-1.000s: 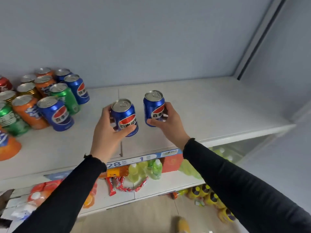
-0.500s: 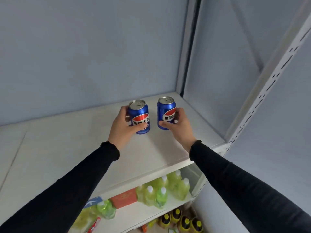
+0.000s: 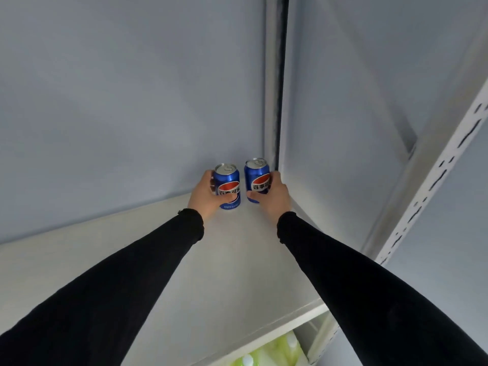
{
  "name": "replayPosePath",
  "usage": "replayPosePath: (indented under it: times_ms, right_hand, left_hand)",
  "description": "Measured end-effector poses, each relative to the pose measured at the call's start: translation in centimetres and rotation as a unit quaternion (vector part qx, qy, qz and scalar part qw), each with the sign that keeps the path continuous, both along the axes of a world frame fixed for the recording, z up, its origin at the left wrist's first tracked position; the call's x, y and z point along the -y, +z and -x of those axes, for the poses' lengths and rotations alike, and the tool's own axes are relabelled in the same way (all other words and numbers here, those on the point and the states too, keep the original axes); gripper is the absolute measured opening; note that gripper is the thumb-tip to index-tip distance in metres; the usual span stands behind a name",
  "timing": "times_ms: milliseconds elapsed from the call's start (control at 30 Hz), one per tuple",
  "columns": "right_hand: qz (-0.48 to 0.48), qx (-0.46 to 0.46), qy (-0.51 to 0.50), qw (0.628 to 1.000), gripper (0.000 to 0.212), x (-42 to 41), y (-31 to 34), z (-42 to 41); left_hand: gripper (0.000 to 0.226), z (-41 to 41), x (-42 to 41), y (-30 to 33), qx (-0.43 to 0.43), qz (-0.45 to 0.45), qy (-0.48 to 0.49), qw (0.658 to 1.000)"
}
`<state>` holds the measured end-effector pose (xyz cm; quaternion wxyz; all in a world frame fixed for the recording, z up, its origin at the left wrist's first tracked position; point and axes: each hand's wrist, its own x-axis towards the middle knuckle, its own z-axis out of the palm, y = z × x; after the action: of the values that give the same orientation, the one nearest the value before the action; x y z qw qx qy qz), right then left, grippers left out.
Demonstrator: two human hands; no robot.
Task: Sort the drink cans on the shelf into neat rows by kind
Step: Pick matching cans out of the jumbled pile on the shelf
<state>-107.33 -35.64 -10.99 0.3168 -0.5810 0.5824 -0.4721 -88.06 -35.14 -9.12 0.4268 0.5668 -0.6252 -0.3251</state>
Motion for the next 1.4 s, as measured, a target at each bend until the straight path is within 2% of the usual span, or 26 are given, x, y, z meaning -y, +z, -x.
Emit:
replayPosePath:
  times_ms: [300,500,600,667,733,867,933,1167,1400]
  right_hand:
    - [-0.015,-0.029,0.035,0.999,0.067,4.8,0.2,0.8]
    - [-0.024,-0.038,0.051,0.998,0.063,3.9,1.0,0.8]
    - [-0.005,-0.045,-0.005,0.999,0.076,2.1,1.1,0.6]
    - [0.027,-0.044,-0.056,0.997,0.061,-0.4,1.7,-0.1]
    - [0.076,-0.049,-0.056,0.994,0.047,-3.1,2.3,-1.4]
    - [0.137,-0.105,0.05,0.984,0.041,-7.3,3.2,-6.1]
    - [0.143,-0.123,0.113,0.976,0.039,-9.1,3.8,-9.5]
    - [0.097,-0.077,0.296,0.947,0.045,-18.6,4.9,-24.0]
    - [0.089,-0.061,0.372,0.922,0.047,-30.7,4.7,-38.9]
  left_hand:
    - [0.072,1.4,4.5,0.5,0.033,0.015,-0.01,0.999]
    - [0.076,2.1,3.5,0.7,0.009,0.002,-0.011,1.0]
    - [0.091,1.4,1.5,0.9,-0.003,-0.027,-0.005,1.0]
    - [0.091,0.2,-0.5,0.7,0.018,-0.036,0.015,0.999]
    - [0.08,-1.3,-3.0,0.6,0.056,-0.027,0.021,0.998]
    - [0.051,-5.3,-9.4,1.3,0.166,0.021,0.038,0.985]
    - [0.042,-8.1,-12.7,1.5,0.192,0.032,0.059,0.979]
    - [0.031,-21.1,-26.2,1.8,0.187,0.024,0.187,0.964]
    - [0.024,-35.5,-42.7,2.2,0.192,0.019,0.286,0.939]
